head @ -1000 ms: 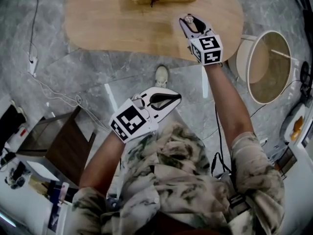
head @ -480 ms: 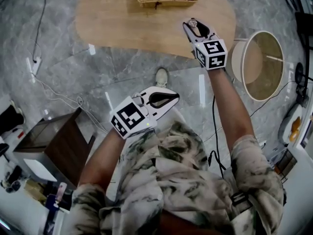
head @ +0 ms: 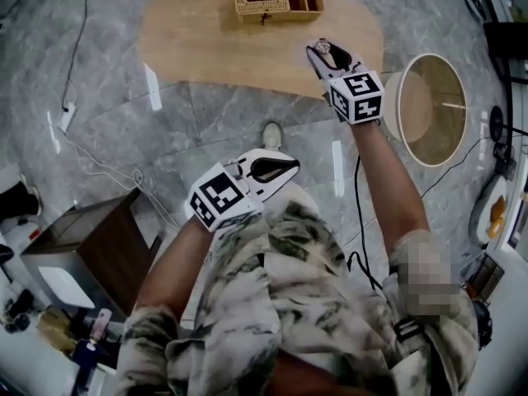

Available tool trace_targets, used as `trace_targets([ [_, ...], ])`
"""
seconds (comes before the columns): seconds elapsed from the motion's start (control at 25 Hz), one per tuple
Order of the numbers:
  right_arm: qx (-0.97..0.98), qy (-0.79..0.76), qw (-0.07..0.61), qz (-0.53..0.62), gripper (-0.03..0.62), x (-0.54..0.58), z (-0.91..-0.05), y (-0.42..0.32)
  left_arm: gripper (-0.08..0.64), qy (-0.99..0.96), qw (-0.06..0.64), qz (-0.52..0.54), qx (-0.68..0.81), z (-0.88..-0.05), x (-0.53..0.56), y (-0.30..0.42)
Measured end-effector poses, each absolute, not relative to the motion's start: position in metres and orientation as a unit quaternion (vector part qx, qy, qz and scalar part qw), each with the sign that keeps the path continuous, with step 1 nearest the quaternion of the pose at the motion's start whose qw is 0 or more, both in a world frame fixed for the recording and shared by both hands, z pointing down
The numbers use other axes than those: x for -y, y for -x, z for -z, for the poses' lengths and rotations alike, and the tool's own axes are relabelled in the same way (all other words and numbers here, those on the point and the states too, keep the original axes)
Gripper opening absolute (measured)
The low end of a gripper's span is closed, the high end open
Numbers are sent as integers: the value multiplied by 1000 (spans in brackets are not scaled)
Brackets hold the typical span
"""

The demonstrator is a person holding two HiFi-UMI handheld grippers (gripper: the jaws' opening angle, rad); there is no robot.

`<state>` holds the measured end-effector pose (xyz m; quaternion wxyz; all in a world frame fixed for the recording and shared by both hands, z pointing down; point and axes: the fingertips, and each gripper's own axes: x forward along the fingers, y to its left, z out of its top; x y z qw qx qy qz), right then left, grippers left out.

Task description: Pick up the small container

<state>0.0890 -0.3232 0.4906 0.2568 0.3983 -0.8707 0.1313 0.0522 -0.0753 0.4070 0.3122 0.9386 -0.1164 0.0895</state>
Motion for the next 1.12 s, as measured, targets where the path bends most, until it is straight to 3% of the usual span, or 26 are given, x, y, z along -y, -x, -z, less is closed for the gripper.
trace_targets([
  [0.32,875,-395,249,-127,156,280,-435,-81,21,-945,292,-86,117,-369,37,-43],
  [1.12,876,-391,254,-125,156,263,-414,-82,21,-949,280,-88,116,-355,22,-39],
])
